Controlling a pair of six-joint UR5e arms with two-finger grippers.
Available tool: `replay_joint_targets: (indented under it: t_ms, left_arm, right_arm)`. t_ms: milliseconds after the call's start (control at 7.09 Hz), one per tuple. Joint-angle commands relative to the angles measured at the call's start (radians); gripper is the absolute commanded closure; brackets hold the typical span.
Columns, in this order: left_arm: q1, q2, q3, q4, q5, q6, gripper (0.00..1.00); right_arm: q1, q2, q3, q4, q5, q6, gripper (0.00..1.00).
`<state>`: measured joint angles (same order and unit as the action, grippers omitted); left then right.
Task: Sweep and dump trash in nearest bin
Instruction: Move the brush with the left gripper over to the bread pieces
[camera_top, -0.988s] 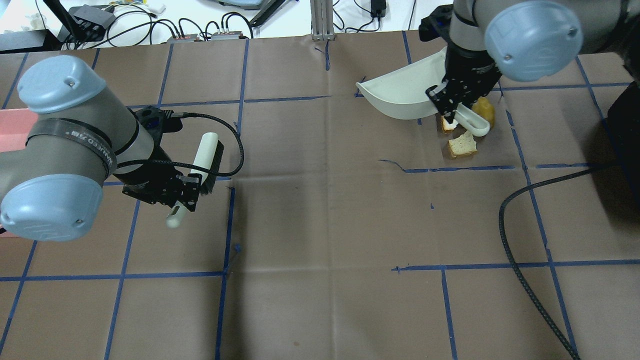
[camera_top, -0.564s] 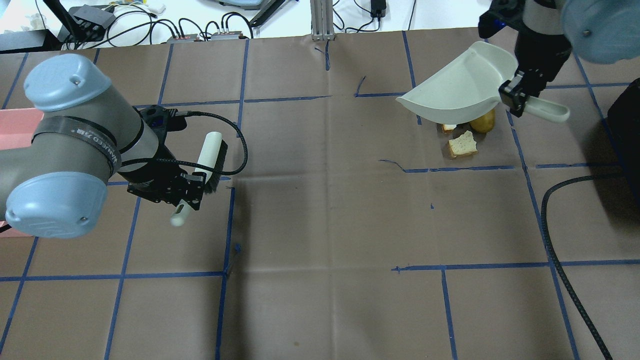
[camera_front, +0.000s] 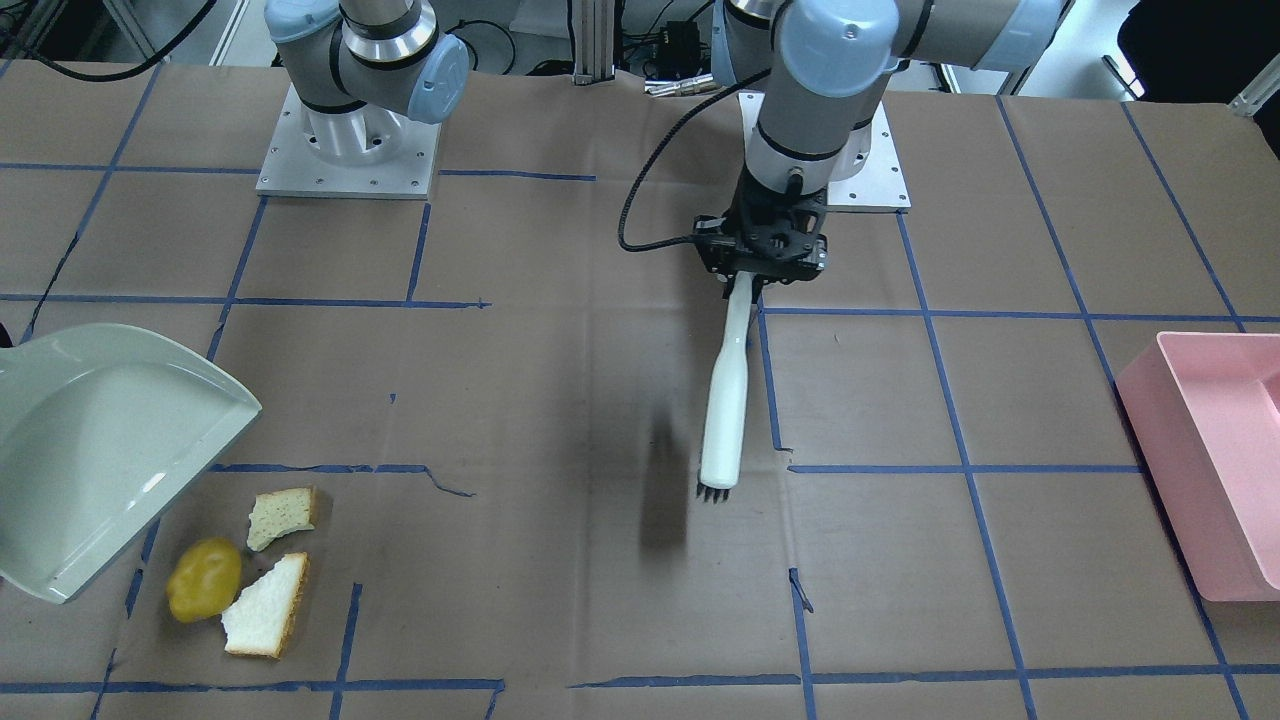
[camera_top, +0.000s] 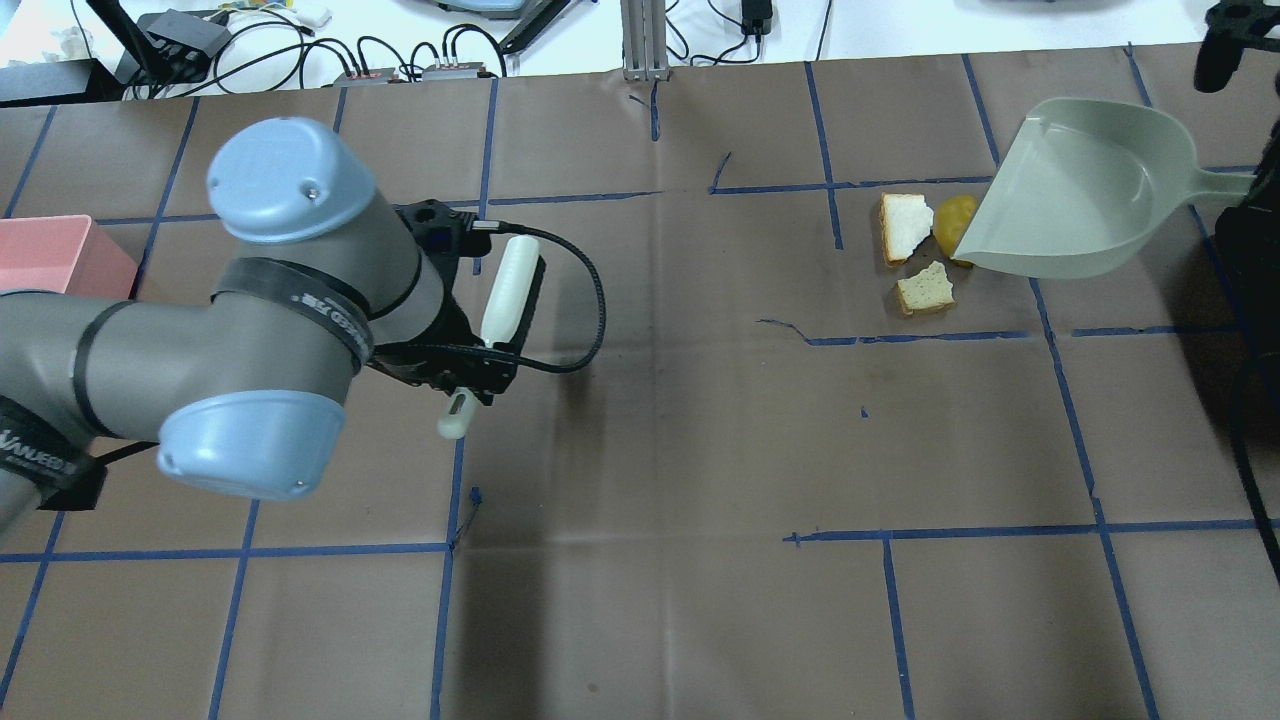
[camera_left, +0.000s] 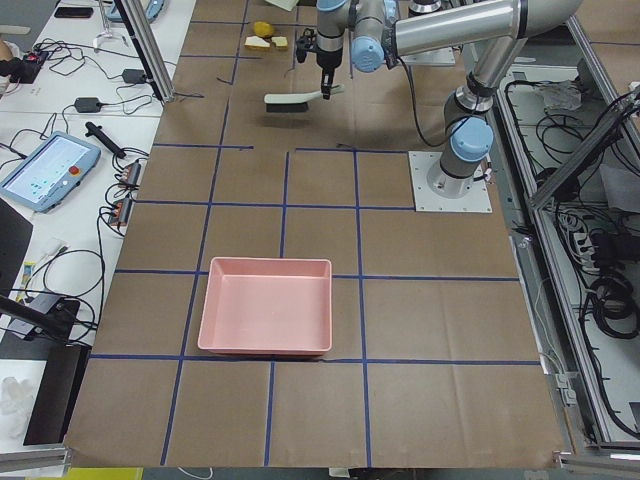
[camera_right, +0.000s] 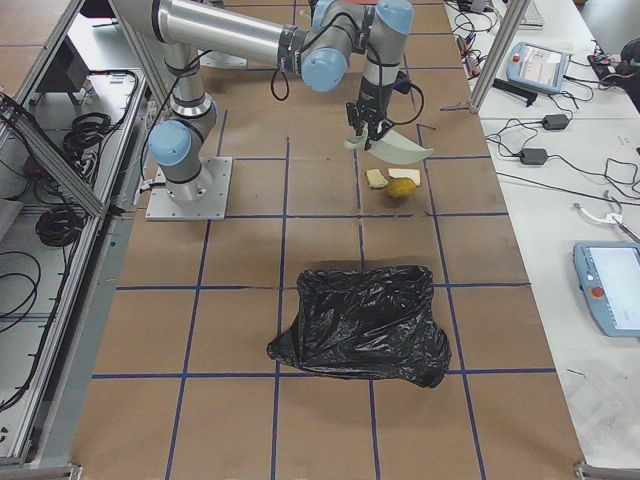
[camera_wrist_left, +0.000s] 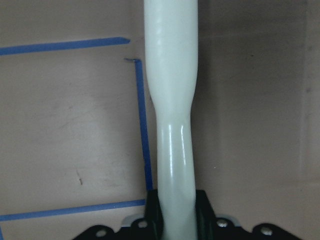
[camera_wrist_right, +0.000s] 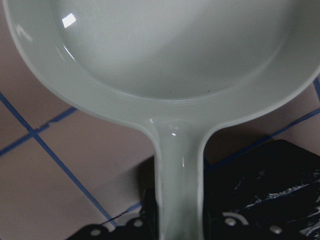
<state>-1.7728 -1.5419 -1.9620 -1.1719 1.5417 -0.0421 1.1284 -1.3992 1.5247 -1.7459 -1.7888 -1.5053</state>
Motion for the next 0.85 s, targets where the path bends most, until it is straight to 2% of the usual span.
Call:
replay_joint_targets:
  t_ms: [0,141,564,706]
  left_arm:
    - [-0.155,-0.155,0.134,0.043,-0.001,-0.145,1.0]
    - [-0.192,-0.226,0.217,0.043,-0.002,-0.154,1.0]
    - [-0.33,-0.455,0.401,0.15,0.0,-0.332,1.0]
    - [-0.345,-0.513,0.475,0.146,0.0,-0.385,1.0]
  right_arm:
    - [-0.054,0.07,-0.001,-0.209,-0.018,-0.325,0.97]
    - [-0.076,0.118,-0.003,-0.328,-0.038,-0.464,0.97]
    - [-0.102,0.218,-0.017,-0.385,-0.021,-0.662,0.97]
    - [-0.102,0.245,-0.017,-0.414,-0.018,-0.68,0.97]
